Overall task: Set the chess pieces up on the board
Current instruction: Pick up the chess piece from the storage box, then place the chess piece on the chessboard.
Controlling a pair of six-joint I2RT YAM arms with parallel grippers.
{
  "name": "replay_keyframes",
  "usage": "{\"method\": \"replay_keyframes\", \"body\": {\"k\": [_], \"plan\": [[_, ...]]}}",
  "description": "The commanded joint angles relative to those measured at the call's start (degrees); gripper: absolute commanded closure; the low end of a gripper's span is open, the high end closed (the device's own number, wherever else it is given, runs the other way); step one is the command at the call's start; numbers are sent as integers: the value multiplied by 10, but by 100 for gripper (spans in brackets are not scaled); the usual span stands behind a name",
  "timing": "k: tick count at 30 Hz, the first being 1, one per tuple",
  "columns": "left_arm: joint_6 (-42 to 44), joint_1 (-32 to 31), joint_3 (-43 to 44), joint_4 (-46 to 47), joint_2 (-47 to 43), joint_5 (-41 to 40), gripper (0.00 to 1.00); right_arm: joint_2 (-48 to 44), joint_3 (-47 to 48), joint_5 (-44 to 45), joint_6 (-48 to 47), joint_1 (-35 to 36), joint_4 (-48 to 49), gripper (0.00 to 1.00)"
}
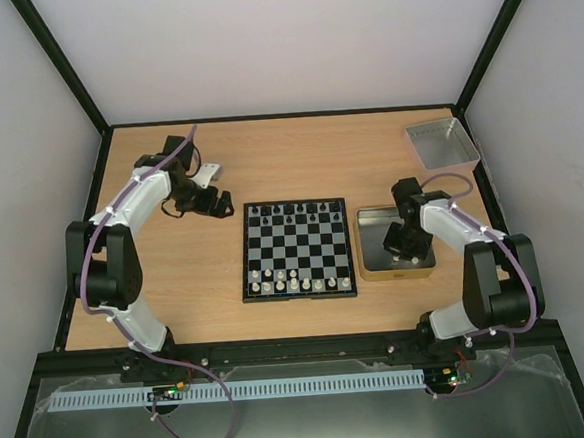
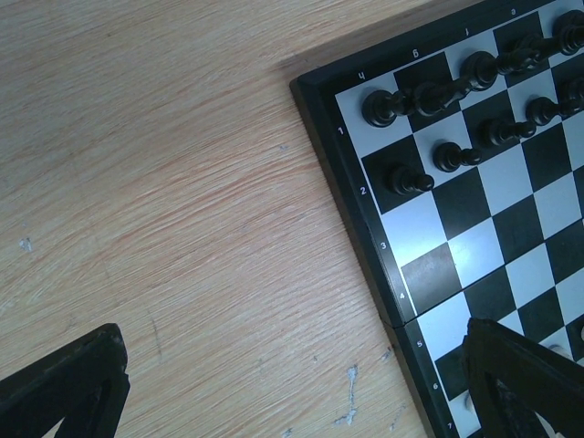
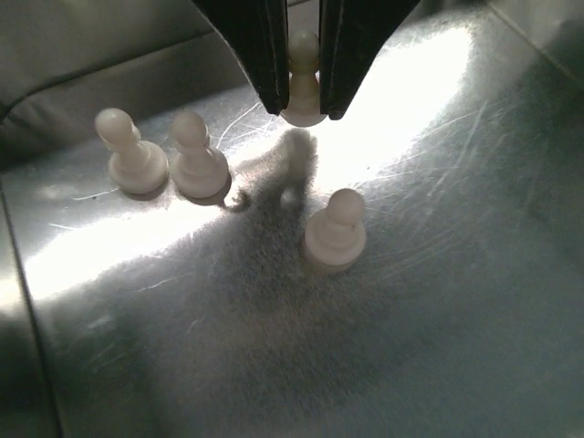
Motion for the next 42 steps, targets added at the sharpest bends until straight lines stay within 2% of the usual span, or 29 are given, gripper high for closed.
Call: {"method": "replay_keyframes", "body": {"k": [1, 7, 11, 16, 25, 42], "plan": [[-2, -5, -6, -4, -13, 7, 1, -30, 44, 27, 0, 11, -53, 96], [-1, -10, 1, -6, -8, 5, 1, -17, 144, 58, 19, 138, -111, 96], [0, -11, 4, -8, -7, 4, 1, 28, 227, 74, 19, 240, -142, 95], [0, -12, 2, -7, -6, 1, 1, 92, 279, 70, -6, 309, -154, 95], [0, -15, 1, -6, -9, -5, 1, 169, 309, 47, -44, 387, -141, 95], [0, -24, -11, -1, -25, -21, 1, 212, 288, 6, -52, 436, -85, 96]]}}
